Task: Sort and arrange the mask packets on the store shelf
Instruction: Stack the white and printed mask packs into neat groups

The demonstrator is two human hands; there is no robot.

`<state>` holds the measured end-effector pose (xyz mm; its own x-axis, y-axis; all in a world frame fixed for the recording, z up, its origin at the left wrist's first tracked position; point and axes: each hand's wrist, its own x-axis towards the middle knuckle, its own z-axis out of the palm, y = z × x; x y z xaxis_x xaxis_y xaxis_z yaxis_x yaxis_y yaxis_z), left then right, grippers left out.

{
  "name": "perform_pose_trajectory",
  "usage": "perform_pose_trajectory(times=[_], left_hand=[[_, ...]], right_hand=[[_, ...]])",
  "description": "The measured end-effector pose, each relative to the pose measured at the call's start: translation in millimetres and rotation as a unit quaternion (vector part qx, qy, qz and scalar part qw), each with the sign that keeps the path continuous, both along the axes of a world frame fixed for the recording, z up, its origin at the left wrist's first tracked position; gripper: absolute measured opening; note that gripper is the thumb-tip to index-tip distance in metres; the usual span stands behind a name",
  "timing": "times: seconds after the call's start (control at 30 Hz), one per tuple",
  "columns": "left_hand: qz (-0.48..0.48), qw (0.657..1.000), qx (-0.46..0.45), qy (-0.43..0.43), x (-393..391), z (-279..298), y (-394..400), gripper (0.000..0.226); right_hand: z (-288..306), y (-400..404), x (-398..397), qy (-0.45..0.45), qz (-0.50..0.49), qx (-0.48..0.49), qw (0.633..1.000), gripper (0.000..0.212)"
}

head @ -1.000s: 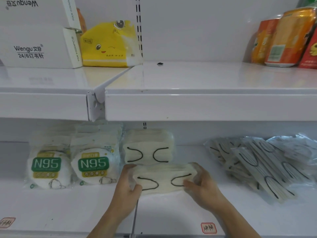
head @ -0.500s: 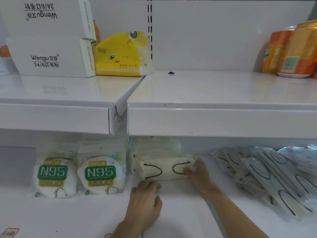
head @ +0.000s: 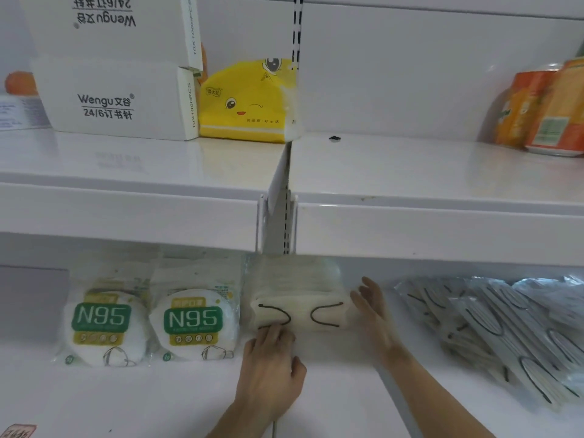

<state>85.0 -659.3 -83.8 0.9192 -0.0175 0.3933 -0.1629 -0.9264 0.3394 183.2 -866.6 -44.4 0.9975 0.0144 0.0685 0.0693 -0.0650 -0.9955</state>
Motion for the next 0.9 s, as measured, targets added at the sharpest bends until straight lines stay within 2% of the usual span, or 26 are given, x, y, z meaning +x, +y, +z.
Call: perform_pose_trajectory(times=[0.07, 0.13, 0.23, 0.33, 0.4, 0.47, 0.57, 0.7, 0.77, 0.9], left_hand=[[0.008, 1.0, -0.002, -0.005, -0.3, -0.8, 1.1, 0.028], [0.013, 1.0, -0.011, -0.005, 0.6, -1.1, 3.8, 0.032], [0.02, 0.999, -0.024, -0.006, 2.8, -0.7, 5.6, 0.034], [0.026, 0.999, -0.018, 0.0, 3.4, -1.2, 5.9, 0.034], [0.014, 1.0, -0.013, -0.004, 1.6, -1.0, 5.1, 0.031], [-0.001, 1.0, -0.009, -0.009, 0.4, -0.3, 3.4, 0.027], [-0.008, 1.0, -0.004, -0.014, -0.1, -1.3, 2.2, 0.024], [0.001, 1.0, -0.009, -0.016, -0.2, -0.8, 2.2, 0.022], [0.01, 1.0, -0.011, -0.015, 0.3, -1.2, 1.9, 0.023], [0.025, 1.0, -0.011, -0.002, 1.8, -1.9, 1.8, 0.027]], right_hand=[[5.0, 4.9, 0.4, 0.024, 0.023, 0.044, 0.998, 0.048], [6.2, 15.4, -1.0, 0.034, 0.029, 0.03, 0.999, 0.053], [-8.0, 28.4, 3.8, 0.048, 0.059, 0.013, 0.997, 0.092], [-18.3, 31.4, 6.0, 0.056, 0.063, 0.028, 0.996, 0.097], [-1.3, 33.3, 1.2, 0.047, 0.02, 0.031, 0.998, 0.096], [7.3, 29.9, 8.8, 0.058, -0.009, 0.067, 0.996, 0.107], [7.0, 32.2, 24.0, 0.112, -0.008, 0.108, 0.988, 0.101], [-0.8, 44.0, 32.2, 0.124, 0.038, 0.095, 0.987, 0.094], [3.4, 42.3, 35.3, 0.126, -0.014, 0.099, 0.987, 0.079], [1.8, 39.0, 46.5, 0.13, -0.093, 0.117, 0.98, 0.07]])
